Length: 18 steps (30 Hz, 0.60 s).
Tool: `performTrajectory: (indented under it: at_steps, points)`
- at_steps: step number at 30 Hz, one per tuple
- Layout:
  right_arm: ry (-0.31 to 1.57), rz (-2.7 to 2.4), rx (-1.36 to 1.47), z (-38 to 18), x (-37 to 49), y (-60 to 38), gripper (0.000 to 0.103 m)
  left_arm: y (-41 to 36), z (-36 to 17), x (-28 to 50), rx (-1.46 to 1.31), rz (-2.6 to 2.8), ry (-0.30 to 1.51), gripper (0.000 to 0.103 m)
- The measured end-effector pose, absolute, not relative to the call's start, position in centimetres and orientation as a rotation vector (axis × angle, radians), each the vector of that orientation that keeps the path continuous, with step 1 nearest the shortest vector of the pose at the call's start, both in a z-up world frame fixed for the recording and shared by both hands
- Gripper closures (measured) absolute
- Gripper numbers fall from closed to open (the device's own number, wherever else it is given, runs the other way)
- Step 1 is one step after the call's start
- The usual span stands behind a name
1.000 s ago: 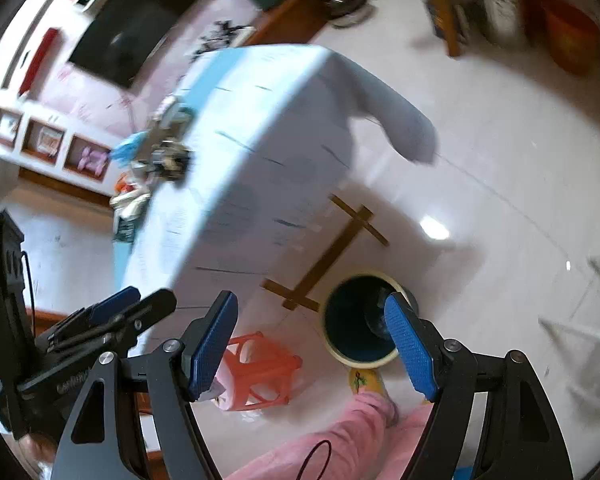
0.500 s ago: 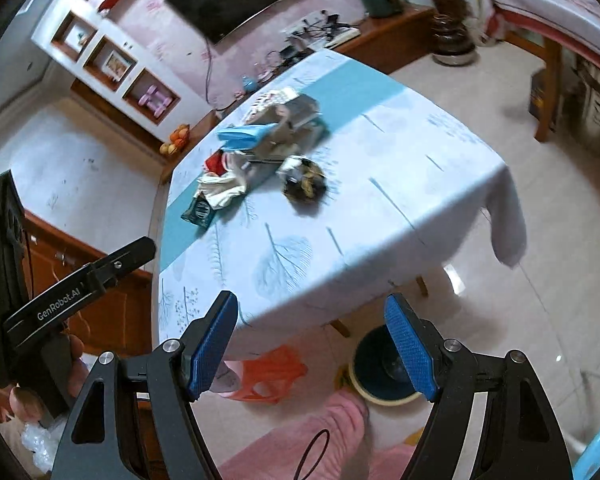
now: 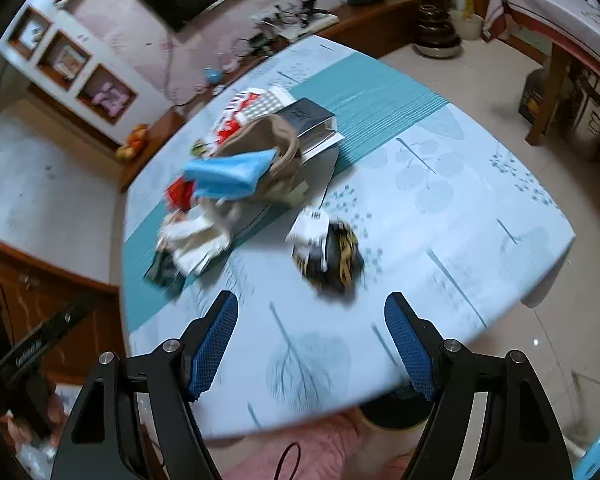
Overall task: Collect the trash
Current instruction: 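Grasp the milk carton with the left tool while the right tool grasps the black-gold wrapper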
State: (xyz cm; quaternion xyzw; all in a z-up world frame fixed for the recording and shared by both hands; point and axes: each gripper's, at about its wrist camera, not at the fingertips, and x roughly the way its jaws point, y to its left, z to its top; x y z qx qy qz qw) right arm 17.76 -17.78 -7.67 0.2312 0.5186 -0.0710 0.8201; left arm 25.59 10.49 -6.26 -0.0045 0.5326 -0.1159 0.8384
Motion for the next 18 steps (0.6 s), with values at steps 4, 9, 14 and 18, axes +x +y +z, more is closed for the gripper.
performTrajectory:
  at_steps: [4,9,14,18]
  points:
    - [1.140,-0.222,0.480,-10.3,21.8,-17.7,0.026,10.5,-9.6,30.3,0.040,-0.270,1.190,0.035]
    - [1.182,-0.284,0.476,-12.7,24.4,-18.0,0.026,9.4,-14.0,34.9,0.123,-0.300,1.297,0.035]
    - [1.220,-0.316,0.470,-14.5,25.4,-18.0,0.026,8.8,-16.9,37.3,0.186,-0.334,1.370,0.039]
    - [1.250,-0.324,0.471,-15.9,26.1,-17.9,0.030,8.7,-18.4,38.2,0.205,-0.342,1.404,0.046]
